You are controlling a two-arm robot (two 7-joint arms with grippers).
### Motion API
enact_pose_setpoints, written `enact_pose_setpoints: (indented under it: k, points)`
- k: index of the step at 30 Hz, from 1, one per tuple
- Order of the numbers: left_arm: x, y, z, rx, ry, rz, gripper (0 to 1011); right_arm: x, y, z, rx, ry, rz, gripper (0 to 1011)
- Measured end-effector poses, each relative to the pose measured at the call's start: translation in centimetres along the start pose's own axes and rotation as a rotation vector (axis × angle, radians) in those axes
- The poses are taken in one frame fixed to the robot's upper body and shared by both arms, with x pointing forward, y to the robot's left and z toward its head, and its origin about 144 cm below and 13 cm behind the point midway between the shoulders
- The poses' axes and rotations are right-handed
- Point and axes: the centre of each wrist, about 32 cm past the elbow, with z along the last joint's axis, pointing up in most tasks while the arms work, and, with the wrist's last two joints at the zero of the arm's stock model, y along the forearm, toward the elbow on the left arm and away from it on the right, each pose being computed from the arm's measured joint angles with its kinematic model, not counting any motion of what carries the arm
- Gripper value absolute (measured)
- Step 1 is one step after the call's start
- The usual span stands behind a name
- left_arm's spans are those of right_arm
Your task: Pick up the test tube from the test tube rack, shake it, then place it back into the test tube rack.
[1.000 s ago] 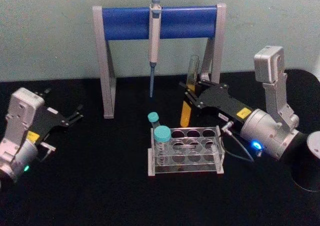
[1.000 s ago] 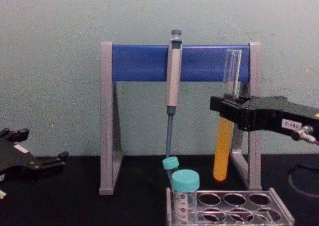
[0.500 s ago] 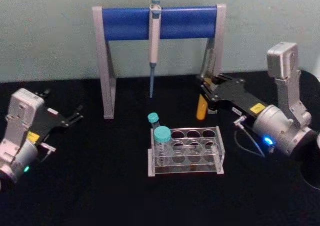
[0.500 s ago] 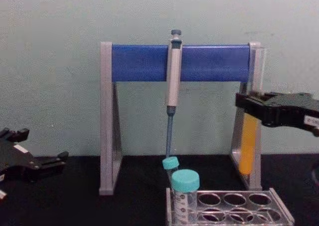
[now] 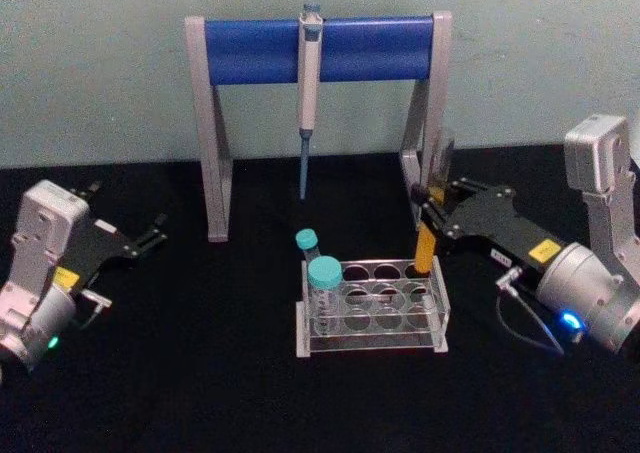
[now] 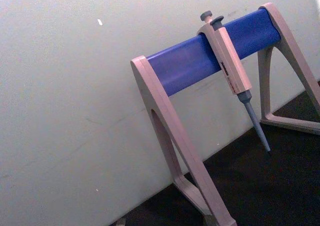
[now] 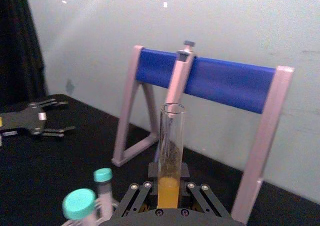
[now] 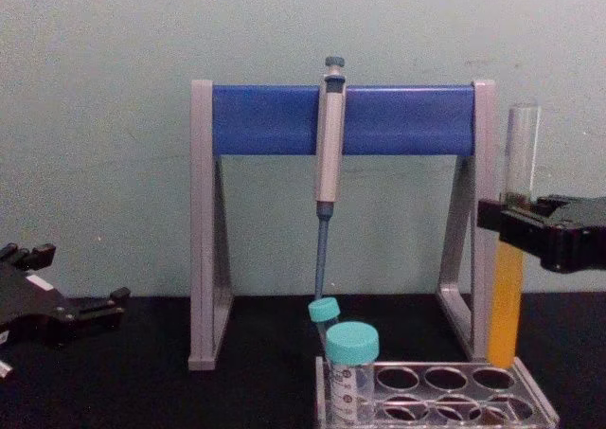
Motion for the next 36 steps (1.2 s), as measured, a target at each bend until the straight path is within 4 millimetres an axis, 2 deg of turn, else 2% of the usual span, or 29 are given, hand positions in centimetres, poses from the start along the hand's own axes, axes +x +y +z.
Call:
enact_pose_setpoints:
  k: [7,16,24,30,36]
  points:
    - [0.0,0.0,0.0,0.0,0.0,0.0,1001,-0.9,0.0,0.0,0.001,0.015,0.06,232]
    - [0.0,0.0,0.0,0.0,0.0,0.0,1001,-1.4,2.7,0.0,0.033,0.034,0.112,232]
    - [0.0,0.0,0.0,0.0,0.0,0.0,1001,-1.0,4.4,0.1,0.05,0.035,0.069,233]
    - [0.0,0.0,0.0,0.0,0.0,0.0,1001,-0.5,4.5,0.2,0.048,0.031,0.0,232]
    - [0.0,0.0,0.0,0.0,0.0,0.0,1002,0.0,3.8,0.3,0.042,0.027,-0.059,232]
